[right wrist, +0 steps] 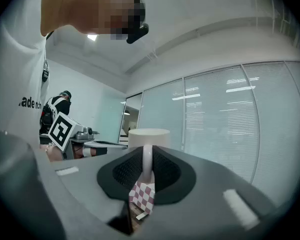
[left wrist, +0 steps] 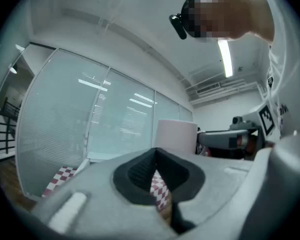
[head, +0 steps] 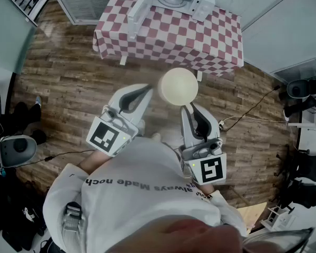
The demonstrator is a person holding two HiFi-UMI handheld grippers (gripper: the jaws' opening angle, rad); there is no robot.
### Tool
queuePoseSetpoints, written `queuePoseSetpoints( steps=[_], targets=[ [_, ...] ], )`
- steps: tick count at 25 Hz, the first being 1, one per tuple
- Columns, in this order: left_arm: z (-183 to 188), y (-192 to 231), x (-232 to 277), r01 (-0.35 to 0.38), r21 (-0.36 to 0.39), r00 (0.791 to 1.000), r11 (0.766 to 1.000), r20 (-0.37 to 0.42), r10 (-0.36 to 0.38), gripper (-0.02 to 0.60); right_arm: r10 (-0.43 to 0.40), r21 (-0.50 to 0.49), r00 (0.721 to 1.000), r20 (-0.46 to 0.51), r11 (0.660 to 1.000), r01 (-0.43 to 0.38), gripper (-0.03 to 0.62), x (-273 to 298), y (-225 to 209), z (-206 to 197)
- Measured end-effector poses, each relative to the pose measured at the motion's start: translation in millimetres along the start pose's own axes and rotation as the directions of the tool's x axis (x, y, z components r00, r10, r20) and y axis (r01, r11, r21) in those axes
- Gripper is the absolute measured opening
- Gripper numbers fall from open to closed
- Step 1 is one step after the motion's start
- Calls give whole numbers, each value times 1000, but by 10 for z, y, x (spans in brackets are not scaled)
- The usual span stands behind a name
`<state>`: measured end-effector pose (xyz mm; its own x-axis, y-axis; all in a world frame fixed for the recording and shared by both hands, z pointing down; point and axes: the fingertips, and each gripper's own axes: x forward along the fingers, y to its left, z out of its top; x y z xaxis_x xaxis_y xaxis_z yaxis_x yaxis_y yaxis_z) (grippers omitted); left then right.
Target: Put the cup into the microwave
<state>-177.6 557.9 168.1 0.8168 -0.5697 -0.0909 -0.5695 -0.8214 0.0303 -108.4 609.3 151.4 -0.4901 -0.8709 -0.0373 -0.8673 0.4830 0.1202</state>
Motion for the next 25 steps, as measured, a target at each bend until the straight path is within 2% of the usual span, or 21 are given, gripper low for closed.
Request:
queuePoseSetpoints(
  steps=[6, 25],
  targets=[
    [-26, 41, 30, 3, -12, 1000, 1000, -11, -3, 5, -6, 4, 1000, -14, 1000, 6, 43, 41, -24, -20],
    [-207, 856, 226, 7, -42, 1000, 999, -27, -8, 4, -14, 20, 1000, -12, 1000, 14, 43, 877, -150, -178]
  ],
)
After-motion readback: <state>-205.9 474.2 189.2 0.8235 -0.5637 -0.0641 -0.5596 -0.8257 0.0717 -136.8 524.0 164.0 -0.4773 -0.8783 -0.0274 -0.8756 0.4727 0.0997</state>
